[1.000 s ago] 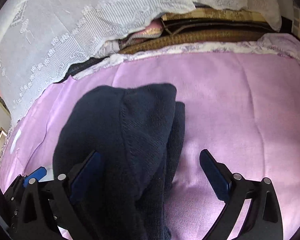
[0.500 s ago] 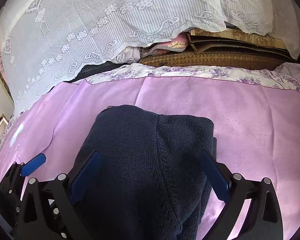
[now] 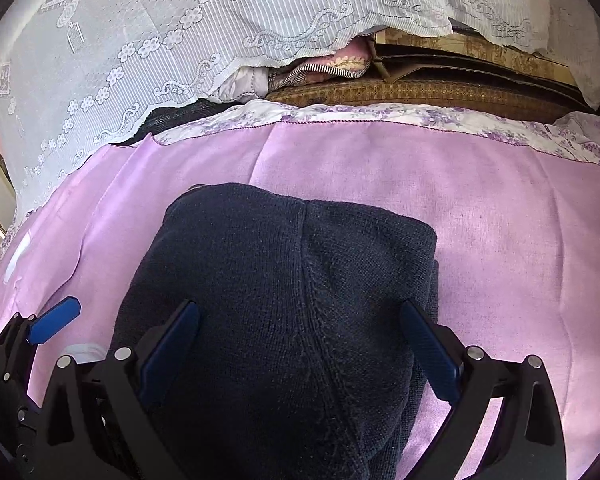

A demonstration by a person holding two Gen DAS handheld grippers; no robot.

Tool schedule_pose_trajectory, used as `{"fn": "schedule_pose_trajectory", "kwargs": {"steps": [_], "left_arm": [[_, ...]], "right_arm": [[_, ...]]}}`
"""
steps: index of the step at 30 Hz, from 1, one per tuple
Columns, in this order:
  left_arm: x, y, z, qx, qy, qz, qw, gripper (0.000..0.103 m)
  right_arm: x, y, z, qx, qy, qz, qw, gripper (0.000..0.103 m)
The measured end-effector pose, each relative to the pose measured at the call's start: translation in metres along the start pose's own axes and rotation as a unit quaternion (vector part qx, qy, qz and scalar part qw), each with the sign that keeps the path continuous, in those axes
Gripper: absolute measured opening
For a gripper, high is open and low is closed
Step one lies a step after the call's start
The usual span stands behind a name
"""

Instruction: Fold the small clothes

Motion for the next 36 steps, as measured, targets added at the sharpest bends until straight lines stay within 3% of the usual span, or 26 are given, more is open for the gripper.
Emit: {"fn": "schedule_pose_trajectory", "kwargs": {"steps": [6,10,14,17,20,22,24,26,32,36], "left_arm": [[0.004,0.012,-0.003,0.002,0.002,0.018,0.9998,0.099],[0.020,0.037,-0.018,-0.005,0.015,0.058,0.9982,0.099],[0.030,0.029,-0.026,-0.010,0.034,0.049,0.9982,0.099],[0.029,0.016,-0.031,-0.028,0.064,0.029,0.9971,0.099],[0.025,-0.003,-0.032,-0.012,0.064,0.005,0.9979,0.099],[0.014,-0.020,-0.032,-0.011,0.063,-0.022,0.9977,0.099],[0.009,-0.026,-0.034,-0.015,0.073,-0.032,0.9967,0.099],[0.009,-0.026,-0.033,-0.014,0.067,-0.031,0.9972,0.099],[0.009,-0.012,-0.036,-0.003,0.067,-0.016,0.9976,0.098],[0.010,0.025,-0.039,-0.047,0.071,0.010,0.9963,0.098]], "right_arm": [[0.002,0.017,-0.001,0.006,-0.010,0.020,1.000,0.099],[0.000,0.040,0.000,0.024,-0.023,0.029,0.999,0.099],[-0.001,0.060,0.015,0.051,-0.080,0.033,0.995,0.099],[-0.004,0.072,0.015,0.030,-0.052,0.044,0.997,0.099],[-0.018,0.067,0.010,0.008,-0.014,0.023,1.000,0.099],[-0.033,0.050,0.010,-0.016,0.007,-0.014,1.000,0.099],[-0.042,0.041,0.019,0.006,-0.033,-0.027,0.999,0.100],[-0.042,0.039,0.026,0.023,-0.058,-0.038,0.997,0.100],[-0.036,0.046,0.025,0.019,-0.051,-0.024,0.998,0.100],[-0.026,0.056,0.025,0.016,-0.041,-0.004,0.999,0.100]]}}
Point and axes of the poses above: each gripper's, at about its wrist camera, not at the fingertips, and y roughly against the way its jaws point, z to its right, x to its top, the point moved 3 cm from there along -y, roughly the way its jaws point, and after that the axes turned 15 degrees about z, right-handed, at the moved point
